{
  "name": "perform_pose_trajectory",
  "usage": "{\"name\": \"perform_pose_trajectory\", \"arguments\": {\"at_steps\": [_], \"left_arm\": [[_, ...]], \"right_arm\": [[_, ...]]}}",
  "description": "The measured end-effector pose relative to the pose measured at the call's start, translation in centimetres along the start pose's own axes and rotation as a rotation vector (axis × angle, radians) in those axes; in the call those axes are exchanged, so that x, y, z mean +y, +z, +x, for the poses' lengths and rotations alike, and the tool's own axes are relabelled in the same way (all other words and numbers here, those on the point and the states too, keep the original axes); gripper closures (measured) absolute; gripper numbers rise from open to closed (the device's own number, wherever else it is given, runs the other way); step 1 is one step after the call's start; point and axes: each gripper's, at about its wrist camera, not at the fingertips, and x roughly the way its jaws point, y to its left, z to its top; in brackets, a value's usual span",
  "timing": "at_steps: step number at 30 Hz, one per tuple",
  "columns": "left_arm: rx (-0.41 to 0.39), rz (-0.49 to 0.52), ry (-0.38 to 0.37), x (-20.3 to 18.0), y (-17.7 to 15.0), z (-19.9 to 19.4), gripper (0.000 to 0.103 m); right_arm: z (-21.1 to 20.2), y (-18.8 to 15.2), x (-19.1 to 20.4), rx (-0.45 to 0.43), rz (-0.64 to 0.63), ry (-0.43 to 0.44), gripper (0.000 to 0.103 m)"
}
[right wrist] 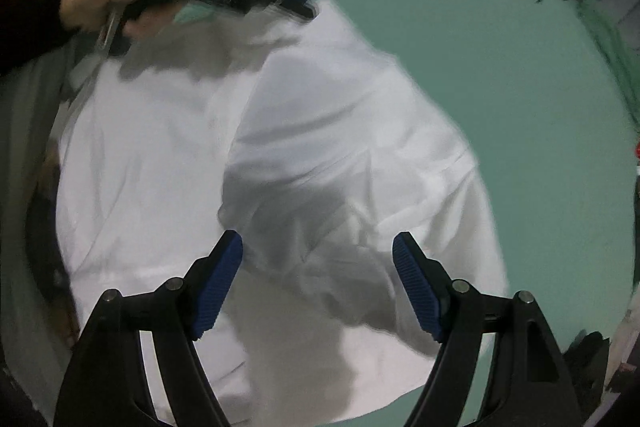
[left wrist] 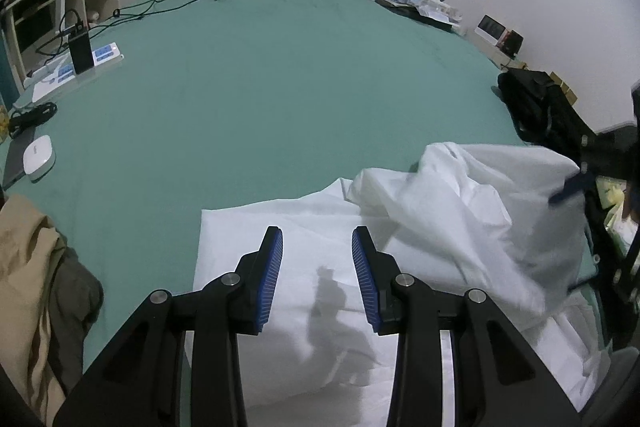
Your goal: Fold large clothes
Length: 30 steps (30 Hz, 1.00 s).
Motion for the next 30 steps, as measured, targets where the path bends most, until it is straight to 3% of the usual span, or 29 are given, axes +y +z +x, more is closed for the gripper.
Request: {"name": "perform_pose_trajectory", "arguments": {"at_steps": [4, 7, 10, 14, 19, 22, 25, 28, 30], "left_arm": [[-0.005, 0.007, -0.022, -0.5, 0.0, -0.5, 0.065], [-0.007, 0.011, -0.046, -1.0, 0.0, -0.7, 0.065], [-0.003, 0.024, -0.084, -2.1, -0.2, -0.7, 0.065], [0.042, 0.056, -0.116, -3.6, -1.1, 1.0, 0.065], [0.143, 0.128, -0.075, -5.1, -3.1, 3.9, 0.065], [0.136, 0.176, -0.047, -5.6, -3.7, 3.8, 0.065], [0.142, 0.191, -0.047, -5.5, -3.9, 3.5, 0.065], [0.144, 0.194, -0.049, -5.3, -4.3, 3.3, 0.065], [0.132, 0.208, -0.047, -5.5, -4.6, 3.4, 0.065]], "right_arm": [[3.3, -1.2, 2.0, 0.063, 0.035, -0.019, 0.026], [6.1, -2.5, 4.1, 0.064, 0.061, -0.137, 0.026], [7.6, -3.7, 4.6, -0.035, 0.198, -0.225, 0.026], [7.9, -5.7, 5.3, -0.234, 0.398, -0.319, 0.026], [7.3, -7.1, 6.4, -0.308, 0.532, -0.368, 0.026], [4.4, -8.4, 7.6, -0.378, 0.56, -0.365, 0.026], [-0.1, -10.7, 7.2, -0.515, 0.642, -0.428, 0.026], [-1.6, -12.7, 3.4, -0.534, 0.802, -0.513, 0.026], [-0.6, -13.2, 1.4, -0.514, 0.843, -0.508, 0.027]]}}
